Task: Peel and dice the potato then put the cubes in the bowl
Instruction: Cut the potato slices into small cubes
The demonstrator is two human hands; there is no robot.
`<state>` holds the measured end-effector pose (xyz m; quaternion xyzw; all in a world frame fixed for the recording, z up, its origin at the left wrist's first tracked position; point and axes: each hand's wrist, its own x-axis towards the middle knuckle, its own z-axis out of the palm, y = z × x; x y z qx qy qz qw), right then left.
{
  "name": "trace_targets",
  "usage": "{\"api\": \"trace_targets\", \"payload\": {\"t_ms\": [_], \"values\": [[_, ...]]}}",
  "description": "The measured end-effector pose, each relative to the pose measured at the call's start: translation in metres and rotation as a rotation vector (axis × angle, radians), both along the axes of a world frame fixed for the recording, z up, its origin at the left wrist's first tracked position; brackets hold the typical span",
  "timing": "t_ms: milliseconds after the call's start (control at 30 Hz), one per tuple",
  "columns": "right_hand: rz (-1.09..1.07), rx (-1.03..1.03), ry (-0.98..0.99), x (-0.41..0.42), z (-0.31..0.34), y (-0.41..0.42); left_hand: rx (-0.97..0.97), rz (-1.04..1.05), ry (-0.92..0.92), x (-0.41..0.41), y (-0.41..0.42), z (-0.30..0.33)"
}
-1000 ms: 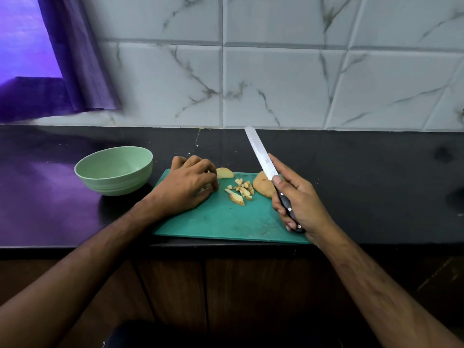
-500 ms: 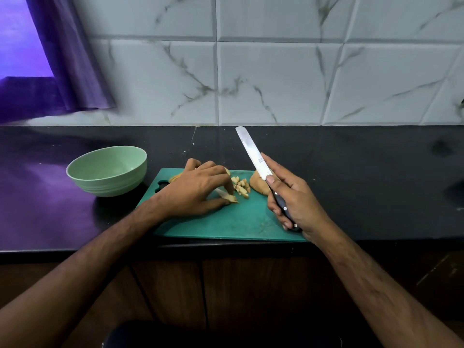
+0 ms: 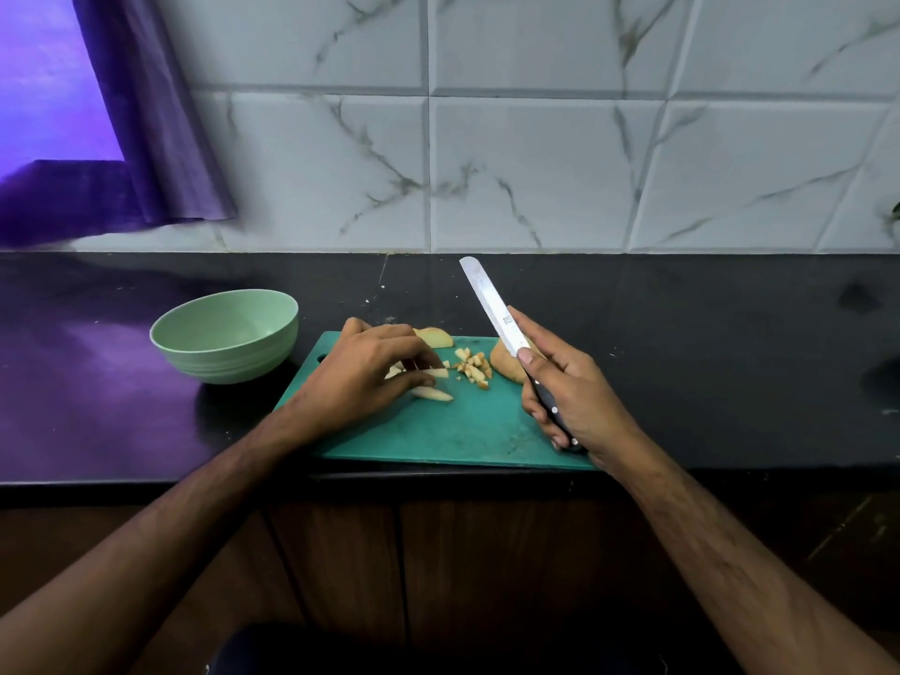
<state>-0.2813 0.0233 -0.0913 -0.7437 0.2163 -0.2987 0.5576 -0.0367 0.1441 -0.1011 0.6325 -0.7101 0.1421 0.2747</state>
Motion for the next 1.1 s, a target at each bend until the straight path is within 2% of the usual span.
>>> {"api": "trace_targets", "payload": {"t_ms": [233,467,567,700,967,1100], "values": [[0.007,-0.044,0.050,0.001,0.004,0.006,0.052,-0.065,-0.064,-0.004,0.018,-0.002],[0.087,-0.085,0.244,-0.011,0.017,0.017,0.089,-0.066,0.033,0.008,0.035,-0.011],[0.201,-0.222,0.448,-0.023,0.020,0.030,0.073,-0.064,0.009,0.009,0.038,-0.012],[0.225,-0.470,0.653,-0.031,0.020,0.045,0.080,-0.075,-0.026,0.007,0.039,-0.010],[0.152,-0.639,0.797,-0.041,0.028,0.044,0.167,-0.091,0.061,0.008,0.046,-0.008],[0.025,-0.785,0.844,-0.041,0.032,0.044,0.224,-0.098,0.103,0.010,0.049,-0.007]]}}
